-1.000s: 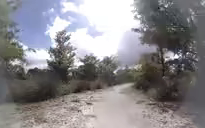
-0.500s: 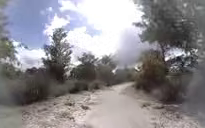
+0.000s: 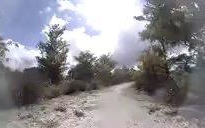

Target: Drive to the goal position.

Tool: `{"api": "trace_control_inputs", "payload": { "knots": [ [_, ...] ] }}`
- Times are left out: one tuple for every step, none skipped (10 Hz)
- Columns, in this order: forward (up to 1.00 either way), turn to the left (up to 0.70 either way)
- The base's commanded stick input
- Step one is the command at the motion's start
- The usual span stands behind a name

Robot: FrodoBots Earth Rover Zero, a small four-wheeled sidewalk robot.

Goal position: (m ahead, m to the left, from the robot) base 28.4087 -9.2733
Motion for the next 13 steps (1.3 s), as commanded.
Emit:
{"api": "trace_control_inputs", "payload": {
  "knots": [
    [0.7,0.0],
    [0.7,0.0],
    [0.7,0.0],
    [0.7,0.0],
    [0.7,0.0],
    [0.7,0.0],
    [0.7,0.0],
    [0.7,0.0],
    [0.7,0.0],
    [0.7,0.0],
    [0.7,0.0],
    [0.7,0.0],
    [0.7,0.0]
  ]
}}
